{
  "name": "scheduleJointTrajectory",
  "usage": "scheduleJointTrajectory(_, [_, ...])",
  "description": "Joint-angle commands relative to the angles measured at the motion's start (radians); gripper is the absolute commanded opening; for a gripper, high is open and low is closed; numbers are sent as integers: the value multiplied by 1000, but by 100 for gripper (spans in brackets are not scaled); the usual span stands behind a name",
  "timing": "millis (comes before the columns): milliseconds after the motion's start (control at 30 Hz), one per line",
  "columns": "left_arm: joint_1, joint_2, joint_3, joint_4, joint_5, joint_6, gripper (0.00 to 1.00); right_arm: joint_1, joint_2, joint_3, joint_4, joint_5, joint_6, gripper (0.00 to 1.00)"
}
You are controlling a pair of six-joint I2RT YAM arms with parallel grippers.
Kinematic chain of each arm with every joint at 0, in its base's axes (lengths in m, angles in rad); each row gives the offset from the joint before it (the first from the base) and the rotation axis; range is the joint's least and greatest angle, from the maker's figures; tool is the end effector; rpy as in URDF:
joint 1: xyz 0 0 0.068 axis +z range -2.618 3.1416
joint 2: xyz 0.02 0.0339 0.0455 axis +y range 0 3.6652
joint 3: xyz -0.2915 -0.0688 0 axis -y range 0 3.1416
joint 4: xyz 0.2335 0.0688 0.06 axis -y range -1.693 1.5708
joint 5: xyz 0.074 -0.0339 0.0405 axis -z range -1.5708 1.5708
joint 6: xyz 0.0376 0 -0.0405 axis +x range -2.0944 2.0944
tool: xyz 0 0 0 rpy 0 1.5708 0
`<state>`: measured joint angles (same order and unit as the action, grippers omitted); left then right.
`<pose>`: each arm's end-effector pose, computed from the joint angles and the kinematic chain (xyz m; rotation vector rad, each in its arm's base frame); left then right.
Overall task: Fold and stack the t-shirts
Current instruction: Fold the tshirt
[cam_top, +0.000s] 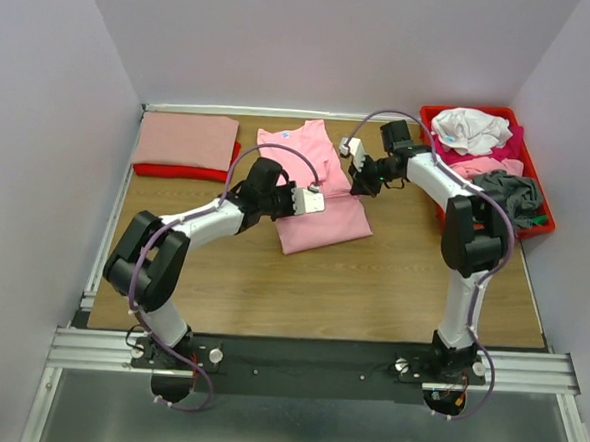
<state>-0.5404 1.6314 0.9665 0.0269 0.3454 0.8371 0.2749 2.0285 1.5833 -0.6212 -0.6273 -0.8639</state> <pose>0.2904 -0.1891 0.2425 1.5229 1.5507 -0.2124 0.4135 0.1396 0.2372 -1.4801 1.9358 0.5721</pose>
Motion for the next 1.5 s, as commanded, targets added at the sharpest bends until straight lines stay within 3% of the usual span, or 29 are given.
scheduleJointTrajectory(0, [45, 80, 69, 8, 72, 17, 0, -2, 91, 98, 11, 63, 72, 0])
scheduleJointTrajectory(667, [97, 194, 190, 7, 44, -1, 0, 20, 239, 305, 49, 83, 212, 0])
scheduleJointTrajectory(833, [89, 96, 153, 7, 84, -30, 0, 20, 133, 161, 44, 35, 142, 0])
scheduleJointTrajectory(933, [53, 10, 95, 7, 102, -42, 0, 20, -11, 34, 43, 29, 60, 1])
scheduleJointTrajectory(1033, [-18, -67, 25, 2, 118, -56, 0, 20, -160, -180, 40, 37, 19, 0])
scheduleJointTrajectory(1200, [-128, -131, -73, -25, 101, -119, 0, 18, -387, -382, 18, 37, -14, 0])
scheduleJointTrajectory(1467, [-312, -254, -209, -64, 46, -243, 0, 18, -637, -604, -138, 40, -89, 0])
